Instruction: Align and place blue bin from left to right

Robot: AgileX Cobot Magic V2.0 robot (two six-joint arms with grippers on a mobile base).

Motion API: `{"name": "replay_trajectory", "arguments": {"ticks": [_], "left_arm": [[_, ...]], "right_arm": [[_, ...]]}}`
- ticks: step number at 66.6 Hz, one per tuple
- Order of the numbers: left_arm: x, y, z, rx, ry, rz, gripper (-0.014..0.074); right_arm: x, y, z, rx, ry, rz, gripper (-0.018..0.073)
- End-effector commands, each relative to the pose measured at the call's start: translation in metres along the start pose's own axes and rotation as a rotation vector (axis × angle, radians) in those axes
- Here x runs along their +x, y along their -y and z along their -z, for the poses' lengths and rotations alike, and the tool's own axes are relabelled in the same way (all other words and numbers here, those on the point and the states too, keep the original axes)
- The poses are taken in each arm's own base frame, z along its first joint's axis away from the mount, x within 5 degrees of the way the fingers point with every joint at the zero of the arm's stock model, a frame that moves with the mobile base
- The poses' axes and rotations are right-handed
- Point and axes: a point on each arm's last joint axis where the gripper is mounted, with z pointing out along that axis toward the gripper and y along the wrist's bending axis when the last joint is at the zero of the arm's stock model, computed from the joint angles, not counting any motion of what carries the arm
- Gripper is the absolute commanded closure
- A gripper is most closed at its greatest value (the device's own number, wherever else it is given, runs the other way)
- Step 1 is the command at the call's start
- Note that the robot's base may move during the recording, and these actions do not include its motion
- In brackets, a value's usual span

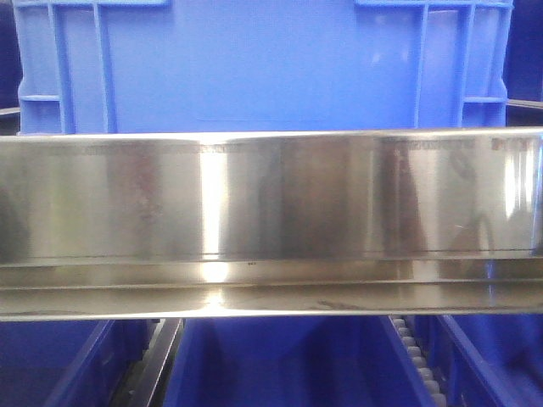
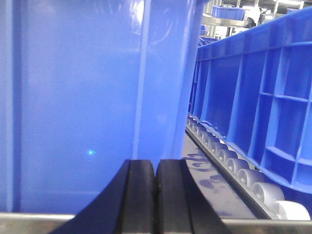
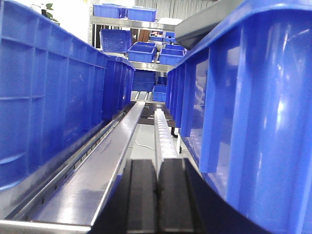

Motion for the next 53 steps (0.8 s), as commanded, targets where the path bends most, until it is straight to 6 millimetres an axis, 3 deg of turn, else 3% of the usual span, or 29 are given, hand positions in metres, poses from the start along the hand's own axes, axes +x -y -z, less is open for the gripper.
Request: {"name": "replay_trajectory", "arguments": {"ticks": [1, 53], "left_arm": [[-0.0031, 0.0002, 0.0004, 0.001, 0.026, 0.003, 0.0707], [-0.0031, 0.0002, 0.0004, 0.001, 0.026, -0.045, 0.0707]], "right_arm": [[-0.0025, 0.0002, -0.0003, 0.003, 0.019, 0.003, 0.0638], [-0.0025, 0.0002, -0.0003, 0.003, 0.019, 0.003, 0.0638]]}}
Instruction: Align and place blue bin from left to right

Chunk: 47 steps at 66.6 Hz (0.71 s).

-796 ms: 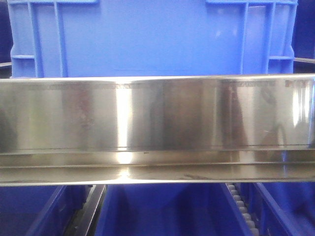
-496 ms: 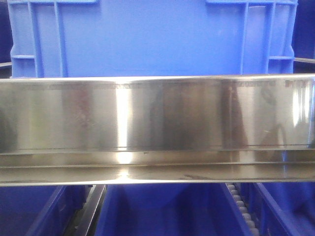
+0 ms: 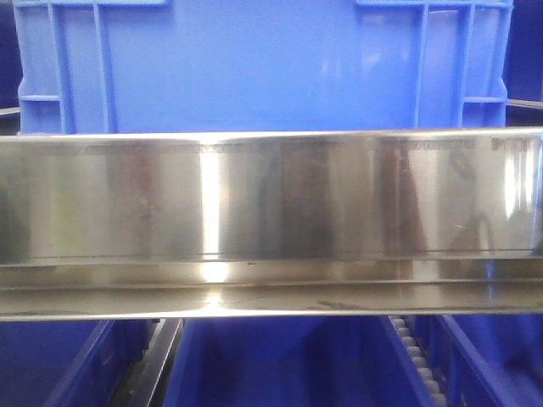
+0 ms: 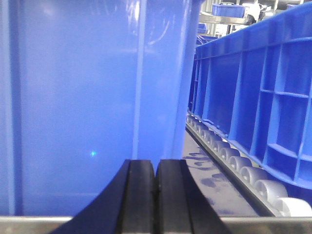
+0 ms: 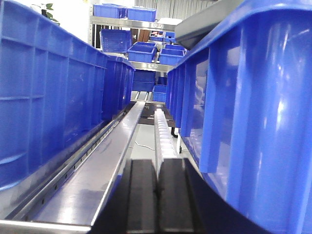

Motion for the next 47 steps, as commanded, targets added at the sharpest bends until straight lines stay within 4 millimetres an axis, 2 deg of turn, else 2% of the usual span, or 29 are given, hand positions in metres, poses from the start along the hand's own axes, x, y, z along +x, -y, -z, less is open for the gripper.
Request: {"name": "replay_trajectory", "arguments": {"ticks": [1, 34, 47], "left_arm": [[-0.003, 0.0, 0.0, 0.001, 0.026, -0.011, 0.0707], [-0.003, 0.0, 0.0, 0.001, 0.026, -0.011, 0.0707], [-0.018, 0.001, 0.002, 0.011, 0.188, -0.009, 0.0707]], "right_arm": [[-0.003, 0.0, 0.0, 0.003, 0.019, 0.003, 0.0638], [-0.007, 0.0, 0.0, 0.002, 0.068, 0.003, 0.0638], [-0.018, 0.0, 0.001, 0.001, 0.187, 0.003, 0.0638]]}}
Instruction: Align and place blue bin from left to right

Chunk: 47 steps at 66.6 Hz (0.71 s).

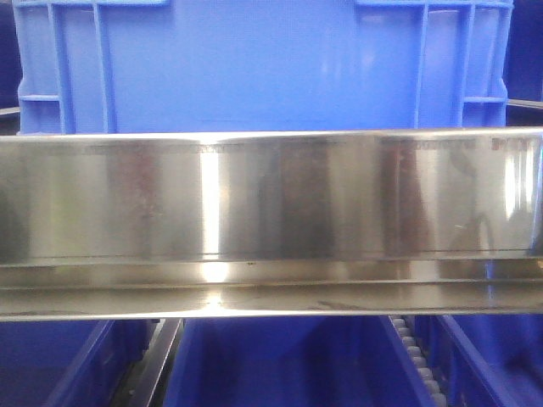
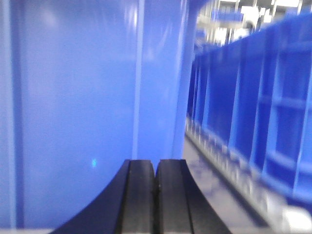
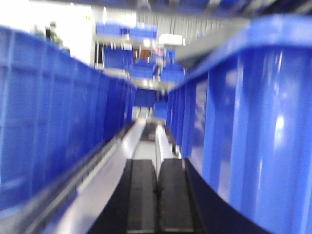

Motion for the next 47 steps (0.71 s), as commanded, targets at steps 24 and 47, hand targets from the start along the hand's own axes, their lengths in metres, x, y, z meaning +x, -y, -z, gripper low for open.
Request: {"name": "replay_trajectory", "arguments": {"ticks": [24, 47], "left_arm": [[-0.074, 0.003, 0.009, 0.011, 0.28, -0.008, 0.0707], [-0.143, 0.004, 0.006, 0.0, 0.184, -0.005, 0.0707]], "right_arm": [[-0.056, 0.002, 0.003, 0.008, 0.279, 0.005, 0.0638], [-0.127, 0.009, -0.003, 0.025, 0.069, 0.003, 0.0638]]}}
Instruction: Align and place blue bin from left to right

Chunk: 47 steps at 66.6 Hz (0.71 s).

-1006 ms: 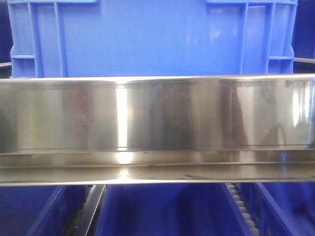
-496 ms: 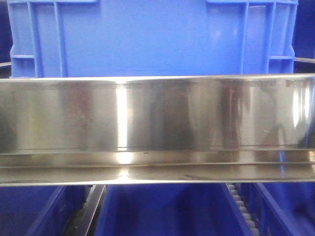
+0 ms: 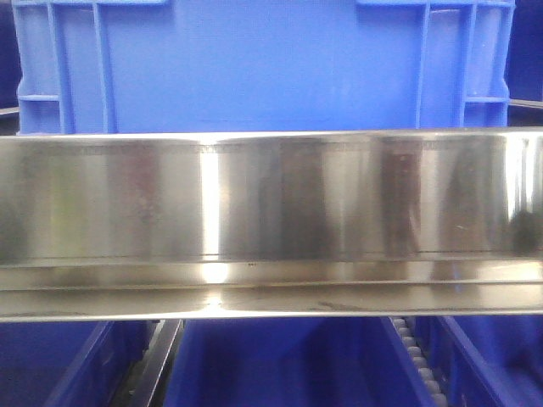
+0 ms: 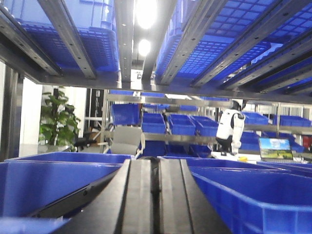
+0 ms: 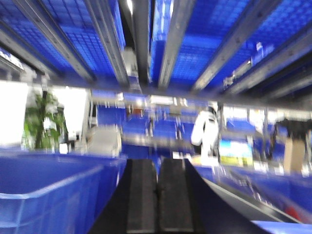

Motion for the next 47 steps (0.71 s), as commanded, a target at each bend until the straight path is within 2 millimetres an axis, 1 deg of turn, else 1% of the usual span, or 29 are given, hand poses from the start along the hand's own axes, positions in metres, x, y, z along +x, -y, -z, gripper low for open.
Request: {"name": "replay_trajectory", "arguments": {"ticks": [1, 4, 7, 14, 20, 25, 32, 47], "left_arm": [[-0.015, 0.0, -0.01, -0.004, -0.044, -0.004, 0.0707], [-0.022, 0.0, -0.016, -0.006, -0.075, -0.004, 0.0707], [-0.027, 0.0, -0.024, -0.01, -0.151, -0.003, 0.0707], [-0.033, 0.001, -0.042, -0.017, -0.306, 0.007, 0.0707], [-0.038, 0.001, -0.055, -0.019, -0.352, 0.007, 0.0707], [-0.037, 0.001, -0.065, -0.019, -0.357, 0.007, 0.0707], [-0.035, 0.001, -0.07, -0.019, -0.359, 0.007, 0.0707], [-0.035, 0.001, -0.071, -0.018, -0.354, 0.007, 0.0707]], "right_arm": [[-0.011, 0.001, -0.008, 0.005, -0.087, 0.003, 0.0638], [-0.016, 0.002, -0.014, 0.005, -0.13, 0.003, 0.0638], [-0.021, 0.002, -0.02, 0.006, -0.169, 0.003, 0.0638], [-0.029, 0.003, -0.036, 0.006, -0.251, 0.003, 0.0638], [-0.03, 0.004, -0.048, 0.005, -0.331, 0.003, 0.0638], [-0.03, 0.004, -0.056, 0.005, -0.37, 0.003, 0.0638], [-0.032, 0.004, -0.06, 0.004, -0.363, 0.003, 0.0638], [-0.035, 0.004, -0.061, 0.004, -0.33, 0.003, 0.0638]]}}
